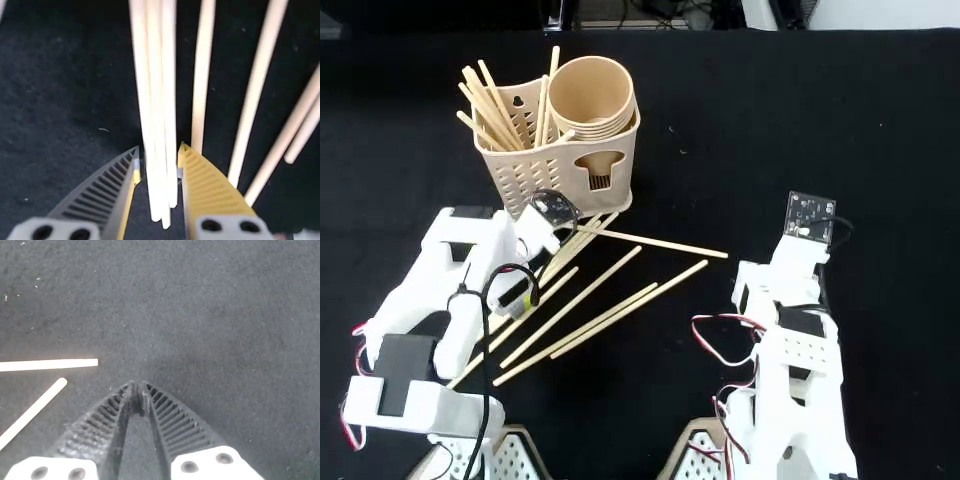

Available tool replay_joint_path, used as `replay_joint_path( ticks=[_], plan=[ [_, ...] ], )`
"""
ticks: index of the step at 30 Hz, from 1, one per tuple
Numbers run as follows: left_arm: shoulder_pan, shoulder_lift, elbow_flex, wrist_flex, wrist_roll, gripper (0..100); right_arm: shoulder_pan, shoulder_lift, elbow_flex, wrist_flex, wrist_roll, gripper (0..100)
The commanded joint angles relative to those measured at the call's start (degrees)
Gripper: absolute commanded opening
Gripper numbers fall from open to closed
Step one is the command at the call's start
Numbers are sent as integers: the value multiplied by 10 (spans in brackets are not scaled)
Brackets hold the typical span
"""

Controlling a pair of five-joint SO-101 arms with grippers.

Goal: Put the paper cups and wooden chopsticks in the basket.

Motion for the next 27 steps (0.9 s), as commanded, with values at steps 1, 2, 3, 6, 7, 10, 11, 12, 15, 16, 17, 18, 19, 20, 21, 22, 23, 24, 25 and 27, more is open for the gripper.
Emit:
replay_joint_path(
  ticks=[1, 2, 3, 6, 7, 10, 11, 12, 15, 16, 17, 18, 19, 20, 21, 22, 23, 24, 25, 27],
  plan=[
    [-2, 3, 2, 38, -42, 136, 2, -8, -7, -11, 0, 15],
    [-2, 3, 2, 46, -52, 136, 2, -8, -7, -11, 0, 15],
    [-2, 3, 2, 55, -62, 136, 2, -8, -7, -11, 0, 15],
    [-1, 3, 2, 60, -69, 136, 2, -8, -7, -11, 0, 15],
    [-2, 3, 0, 60, -69, 136, 2, -8, -7, -11, 0, 15],
    [-2, 8, -3, 52, -68, 137, 2, -8, -7, -11, 0, 15],
    [-2, 8, 0, 44, -68, 137, 2, -8, -7, -11, 0, 15],
    [-3, 8, 1, 36, -68, 140, 2, -8, -7, -11, 0, 15],
    [-7, 9, 1, 24, -63, 142, 2, -8, -7, -11, 0, 15],
    [-7, 9, -2, 24, -51, 142, 2, -8, -7, -11, 0, 15],
    [-7, 9, -4, 24, -37, 148, 2, -8, -7, -11, 0, 15],
    [-7, 9, -4, 24, -27, 166, 2, -8, -7, -11, 0, 15],
    [-6, 9, -3, 24, -25, 188, 2, -8, -7, -11, 0, 15],
    [-4, 9, 0, 24, -26, 205, 2, -8, -7, -11, 0, 15],
    [-3, 9, 0, 24, -26, 209, 2, -8, -7, -11, 0, 15],
    [-3, 9, -1, 24, -26, 205, 2, -8, -7, -11, 0, 15],
    [-3, 9, -2, 24, -26, 198, 2, -8, -7, -11, 0, 15],
    [-3, 9, -3, 24, -27, 191, 2, -8, -7, -11, 0, 15],
    [-2, 9, -2, 24, -27, 185, 2, -8, -7, -11, 0, 15],
    [0, 9, 3, 28, -29, 175, 2, -8, -7, -11, 0, 15]
  ],
)
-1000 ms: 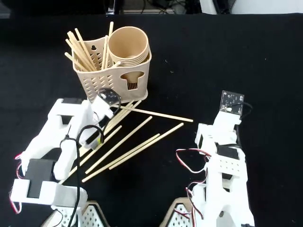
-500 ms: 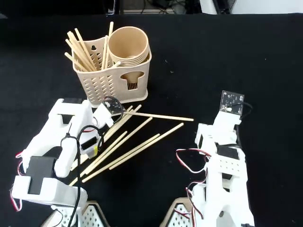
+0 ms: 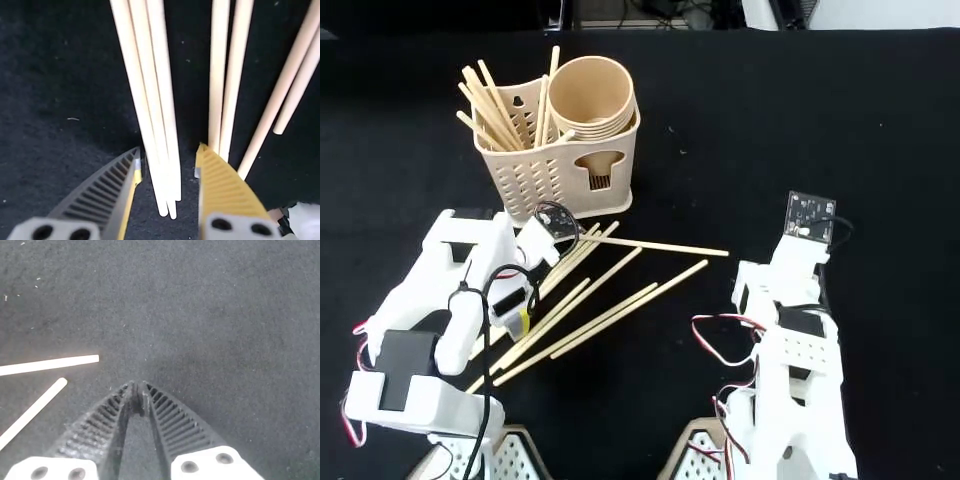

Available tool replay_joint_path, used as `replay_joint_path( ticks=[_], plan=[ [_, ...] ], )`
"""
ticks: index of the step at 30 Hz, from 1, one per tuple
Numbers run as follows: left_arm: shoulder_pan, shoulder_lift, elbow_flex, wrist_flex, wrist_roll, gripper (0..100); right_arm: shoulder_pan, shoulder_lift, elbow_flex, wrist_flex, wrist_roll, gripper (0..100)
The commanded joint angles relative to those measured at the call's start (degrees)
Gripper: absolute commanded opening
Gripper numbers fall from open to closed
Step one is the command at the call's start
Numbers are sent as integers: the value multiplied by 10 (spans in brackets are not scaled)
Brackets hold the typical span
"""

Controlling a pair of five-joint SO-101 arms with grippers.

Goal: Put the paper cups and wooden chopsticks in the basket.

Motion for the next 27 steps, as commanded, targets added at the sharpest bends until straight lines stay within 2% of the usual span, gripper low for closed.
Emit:
replay_joint_path(
  ticks=[1, 4, 8, 21, 27],
  plan=[
    [6, 1, 4, 1, -6, 168, 2, -8, -7, -11, 0, 15],
    [25, -4, 35, -1, -33, 120, 2, -8, -7, -11, 0, 15],
    [38, -5, 40, -4, -33, 25, 2, -8, -7, -11, 0, 15],
    [32, -14, 40, 1, -37, 30, 2, -8, -7, -11, 0, 15],
    [37, -119, 46, 47, -42, 30, 2, -8, -4, -24, 0, 15]
  ],
)
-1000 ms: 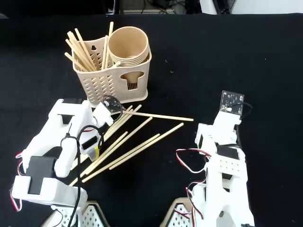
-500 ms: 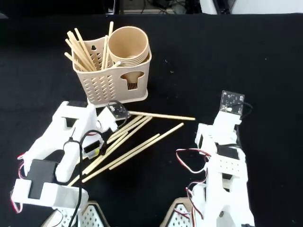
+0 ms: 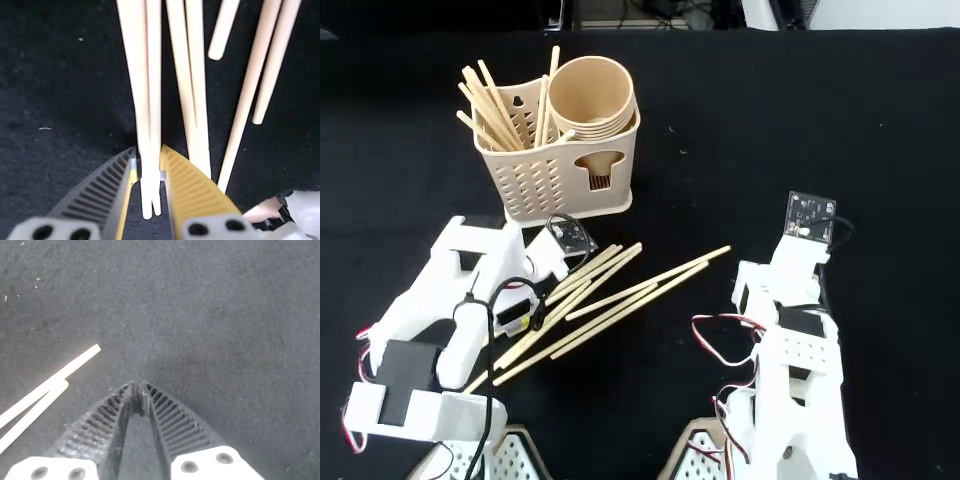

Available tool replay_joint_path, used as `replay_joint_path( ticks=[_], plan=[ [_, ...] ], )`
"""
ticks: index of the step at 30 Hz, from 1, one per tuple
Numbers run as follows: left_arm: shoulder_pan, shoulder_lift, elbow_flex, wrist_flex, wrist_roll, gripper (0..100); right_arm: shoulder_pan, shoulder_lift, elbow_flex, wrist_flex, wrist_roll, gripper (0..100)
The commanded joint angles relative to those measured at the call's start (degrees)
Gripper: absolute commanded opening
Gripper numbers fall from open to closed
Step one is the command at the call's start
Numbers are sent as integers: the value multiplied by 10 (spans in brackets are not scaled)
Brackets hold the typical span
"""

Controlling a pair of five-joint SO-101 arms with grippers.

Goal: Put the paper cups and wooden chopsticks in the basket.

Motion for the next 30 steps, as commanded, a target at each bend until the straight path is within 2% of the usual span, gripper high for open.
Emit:
replay_joint_path(
  ticks=[1, 8, 13, 22, 25, 28, 30],
  plan=[
    [6, -77, 7, 47, -18, 30, 2, -8, -4, -18, 0, 15],
    [2, -204, 7, 133, -46, 30, 2, -8, -4, -18, 0, 15],
    [7, -257, 7, 164, -44, 30, 2, -7, -4, -18, 0, 15],
    [7, -433, -63, 256, -43, 30, 2, -7, -4, -18, 0, 15],
    [7, -519, -86, 238, -40, 30, 2, -7, -4, -18, 0, 15],
    [7, -603, -87, 185, -34, 30, 2, -7, -4, -18, 0, 15],
    [7, -649, -87, 131, 13, 30, 2, -7, -4, -18, 0, 15]
  ],
)
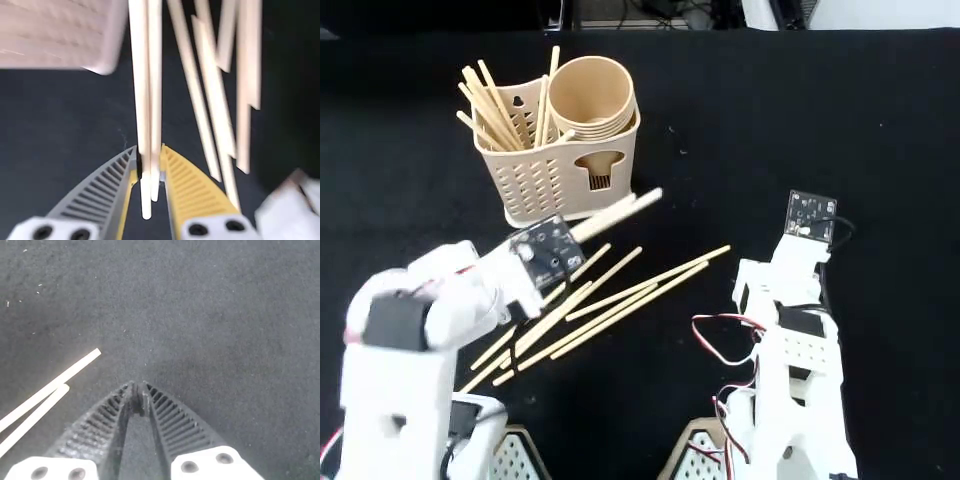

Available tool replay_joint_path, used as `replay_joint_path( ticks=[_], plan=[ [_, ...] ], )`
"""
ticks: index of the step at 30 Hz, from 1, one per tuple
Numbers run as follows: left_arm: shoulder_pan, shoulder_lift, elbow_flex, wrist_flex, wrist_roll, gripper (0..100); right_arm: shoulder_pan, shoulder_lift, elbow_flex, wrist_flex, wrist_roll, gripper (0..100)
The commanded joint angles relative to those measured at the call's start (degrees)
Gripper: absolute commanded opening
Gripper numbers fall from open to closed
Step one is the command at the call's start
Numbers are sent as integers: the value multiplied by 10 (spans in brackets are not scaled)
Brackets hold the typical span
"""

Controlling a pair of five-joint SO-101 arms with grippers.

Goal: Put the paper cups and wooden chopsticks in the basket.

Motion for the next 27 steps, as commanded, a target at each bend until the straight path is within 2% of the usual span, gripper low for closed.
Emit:
replay_joint_path(
  ticks=[1, 7, 11, 14, 20, 23, 27],
  plan=[
    [1, -90, -24, -98, 89, 30, 2, -7, -4, -13, 0, 15],
    [0, -145, 28, -364, 367, 30, 2, -7, -4, -13, 0, 15],
    [2, -144, 89, -533, 493, 30, 2, -7, -3, -12, 0, 15],
    [3, -144, 141, -641, 532, 30, 2, -7, -3, -12, 0, 15],
    [5, -128, 209, -834, 562, 30, 2, -7, -3, -12, 0, 15],
    [5, -64, 200, -881, 584, 30, 2, -7, -3, -13, 0, 15],
    [4, 66, 143, -884, 623, 30, 2, -7, -3, -13, 0, 15]
  ],
)
